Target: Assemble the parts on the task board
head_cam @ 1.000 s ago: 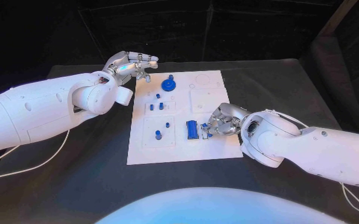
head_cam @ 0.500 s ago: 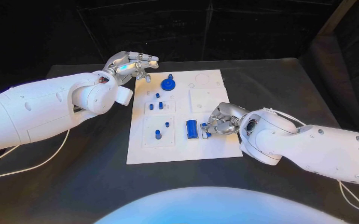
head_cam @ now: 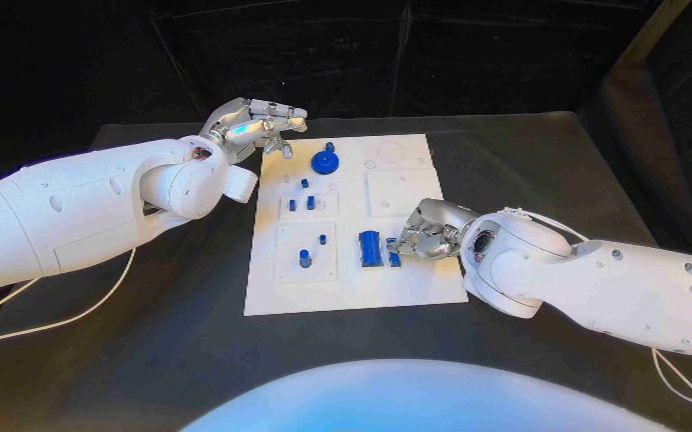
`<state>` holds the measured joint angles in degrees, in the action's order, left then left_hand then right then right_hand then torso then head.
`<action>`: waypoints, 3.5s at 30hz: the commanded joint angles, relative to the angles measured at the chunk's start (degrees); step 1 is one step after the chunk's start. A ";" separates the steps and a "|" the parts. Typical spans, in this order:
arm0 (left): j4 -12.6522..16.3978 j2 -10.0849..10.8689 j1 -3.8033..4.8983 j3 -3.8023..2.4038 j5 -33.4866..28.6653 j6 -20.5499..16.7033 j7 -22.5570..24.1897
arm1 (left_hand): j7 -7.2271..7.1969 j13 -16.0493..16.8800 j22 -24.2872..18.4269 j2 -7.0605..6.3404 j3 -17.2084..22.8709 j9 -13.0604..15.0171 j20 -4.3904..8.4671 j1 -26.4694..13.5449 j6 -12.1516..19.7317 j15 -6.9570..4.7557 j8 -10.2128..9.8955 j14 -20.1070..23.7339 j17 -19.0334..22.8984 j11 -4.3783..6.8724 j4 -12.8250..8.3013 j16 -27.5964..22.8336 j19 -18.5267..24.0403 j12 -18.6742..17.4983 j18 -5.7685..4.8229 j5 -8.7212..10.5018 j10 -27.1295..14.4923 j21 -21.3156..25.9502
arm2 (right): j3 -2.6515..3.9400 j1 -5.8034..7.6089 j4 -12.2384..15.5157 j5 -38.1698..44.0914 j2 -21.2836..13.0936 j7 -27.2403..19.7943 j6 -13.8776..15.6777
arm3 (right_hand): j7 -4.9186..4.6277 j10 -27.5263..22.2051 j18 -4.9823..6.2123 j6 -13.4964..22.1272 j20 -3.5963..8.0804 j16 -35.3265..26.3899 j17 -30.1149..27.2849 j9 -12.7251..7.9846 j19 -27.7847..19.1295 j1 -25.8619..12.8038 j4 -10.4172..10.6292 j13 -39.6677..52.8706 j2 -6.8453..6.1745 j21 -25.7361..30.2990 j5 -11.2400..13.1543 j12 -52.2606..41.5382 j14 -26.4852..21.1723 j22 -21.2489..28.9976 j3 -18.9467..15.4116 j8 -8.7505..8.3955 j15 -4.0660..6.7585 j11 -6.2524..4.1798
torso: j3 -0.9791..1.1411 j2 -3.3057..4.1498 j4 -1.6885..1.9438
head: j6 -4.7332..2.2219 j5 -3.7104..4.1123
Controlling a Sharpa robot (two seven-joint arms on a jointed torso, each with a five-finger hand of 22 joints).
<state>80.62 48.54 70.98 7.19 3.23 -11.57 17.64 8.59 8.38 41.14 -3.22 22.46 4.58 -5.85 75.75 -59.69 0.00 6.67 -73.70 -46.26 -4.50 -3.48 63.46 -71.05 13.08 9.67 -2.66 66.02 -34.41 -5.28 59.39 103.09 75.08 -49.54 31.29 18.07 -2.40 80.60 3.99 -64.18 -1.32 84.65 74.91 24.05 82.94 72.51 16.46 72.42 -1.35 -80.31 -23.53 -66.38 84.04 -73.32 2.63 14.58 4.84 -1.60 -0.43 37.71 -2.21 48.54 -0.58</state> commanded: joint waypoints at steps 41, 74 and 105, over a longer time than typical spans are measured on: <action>-0.16 0.04 0.07 -0.02 -0.13 0.63 0.05 | 0.20 0.07 -0.07 0.50 -0.21 -0.09 0.00 -0.12 -0.22 0.13 -0.18 0.39 0.14 -0.17 -0.03 -0.36 0.48 0.37 0.73 -0.12 -0.51 0.37 | -0.04 0.00 2.38 2.51 -3.30 -1.37 -2.24 | -0.66 0.03 -0.47 0.28 -0.16 -0.01 6.89 1.65 0.01 -1.77 -2.43 0.56 0.78 0.09 18.42 0.78 4.25 -0.03 -9.97 -0.40 -0.02 0.47 | 0.02 0.06 0.02 | 0.06 0.15; -0.60 -0.08 0.06 0.02 -0.13 0.65 -0.01 | 0.23 0.07 -0.07 0.47 -0.23 -0.11 0.00 -0.13 -0.14 0.14 -0.22 0.43 0.20 -0.20 -0.04 -0.39 0.50 0.35 0.73 -0.12 -0.58 0.38 | -0.04 -0.03 0.55 4.80 -0.76 -4.32 1.78 | -0.71 0.21 -0.48 0.28 -0.20 -0.07 6.91 2.26 0.04 -0.74 -3.13 1.07 3.18 0.10 18.64 0.74 4.26 -0.20 -13.33 -0.47 -0.07 0.51 | 0.01 0.00 0.09 | 0.46 0.35; -0.54 -0.10 0.07 0.07 -0.13 0.67 0.03 | 0.28 0.09 -0.08 0.53 -0.23 -0.14 -0.03 -0.15 -0.02 0.17 -0.29 0.50 0.24 -0.24 -0.04 -0.38 0.53 0.35 0.72 -0.12 -0.68 0.42 | -0.04 -0.02 1.93 1.12 -3.84 -5.95 -3.19 | -0.69 0.02 -0.45 0.50 -0.16 -0.12 6.92 2.69 -0.06 3.64 -5.71 1.10 4.27 0.26 17.62 1.20 4.26 -0.15 -14.42 -0.52 -0.04 0.47 | 0.03 0.07 0.11 | 0.25 0.50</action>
<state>80.03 48.52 70.97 7.30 3.23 -11.44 17.42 8.59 8.41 41.11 -3.23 22.46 4.54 -5.85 75.75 -59.69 0.22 6.67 -73.50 -46.07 -4.71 -3.48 63.46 -71.05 13.08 9.67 -2.66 65.82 -34.17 -5.33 59.32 105.09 75.85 -53.53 24.40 15.98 -2.99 80.74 3.99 -63.95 -1.32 84.64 74.91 26.68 82.94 75.59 11.16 73.60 2.78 -80.31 -5.53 -65.34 84.04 -73.40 -11.86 14.36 4.82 -1.42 -0.41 37.74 -2.16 48.80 -0.09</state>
